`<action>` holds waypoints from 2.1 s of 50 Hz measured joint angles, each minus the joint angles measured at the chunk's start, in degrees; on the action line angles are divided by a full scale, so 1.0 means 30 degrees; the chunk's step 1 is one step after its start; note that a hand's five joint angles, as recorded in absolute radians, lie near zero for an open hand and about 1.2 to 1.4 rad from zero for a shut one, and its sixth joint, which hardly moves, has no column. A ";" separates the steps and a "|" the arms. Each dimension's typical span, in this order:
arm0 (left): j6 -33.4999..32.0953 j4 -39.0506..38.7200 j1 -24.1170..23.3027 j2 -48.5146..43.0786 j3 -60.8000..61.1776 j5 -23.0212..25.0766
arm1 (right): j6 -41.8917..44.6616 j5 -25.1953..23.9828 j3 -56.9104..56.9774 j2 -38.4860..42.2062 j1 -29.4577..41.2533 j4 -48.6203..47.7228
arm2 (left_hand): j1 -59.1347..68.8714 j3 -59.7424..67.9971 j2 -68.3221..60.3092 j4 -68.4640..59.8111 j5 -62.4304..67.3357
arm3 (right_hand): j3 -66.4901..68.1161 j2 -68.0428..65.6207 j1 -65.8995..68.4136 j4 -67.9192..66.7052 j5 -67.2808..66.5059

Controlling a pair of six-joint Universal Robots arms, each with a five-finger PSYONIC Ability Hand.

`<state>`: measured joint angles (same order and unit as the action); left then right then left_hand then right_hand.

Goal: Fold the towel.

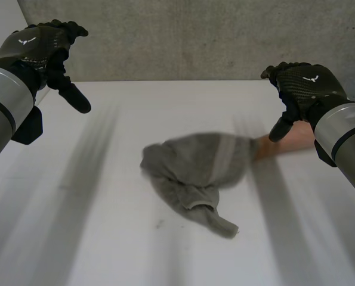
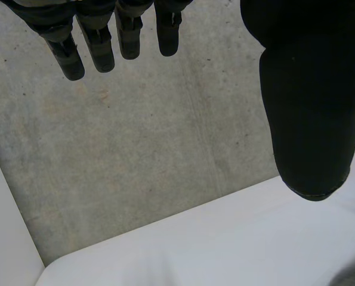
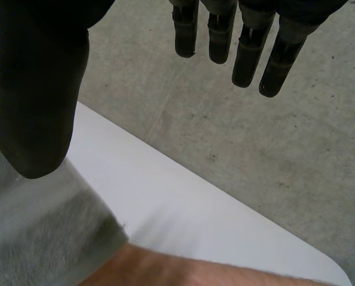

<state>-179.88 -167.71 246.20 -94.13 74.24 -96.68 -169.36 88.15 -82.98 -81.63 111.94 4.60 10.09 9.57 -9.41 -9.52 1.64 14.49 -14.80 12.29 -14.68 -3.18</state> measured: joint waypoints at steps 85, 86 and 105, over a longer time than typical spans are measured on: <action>0.5403 -0.5672 -0.1551 -1.3080 0.0118 0.1895 | 0.0213 -0.1959 0.5190 1.2683 0.3458 -0.7143 | 1.5462 1.6164 -1.6196 -1.6181 1.5357 | 1.9901 -2.0025 2.0763 -2.0106 -2.0518; 0.5466 -0.5675 -0.1589 -1.3089 0.0070 0.1874 | 0.0331 -0.1755 0.5276 1.2455 0.3455 -0.7139 | 1.6782 1.7513 -1.7570 -1.7421 1.6396 | 2.0249 -2.0063 2.0937 -2.0603 -2.0739; 0.7272 -0.4958 -0.1763 -0.3216 -0.0038 0.2211 | 0.1308 -0.1191 0.5222 0.3397 0.3154 -0.4212 | 1.9028 2.0002 -1.9959 -2.0052 1.8584 | 2.0254 -2.0063 2.0975 -2.0682 -2.0742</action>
<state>-158.06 -182.58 240.91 -103.78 74.13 -90.05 -165.44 84.58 -67.32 -71.44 121.40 -8.04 67.17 69.57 -69.29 -69.67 57.39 75.25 -74.98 75.22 -76.73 -65.40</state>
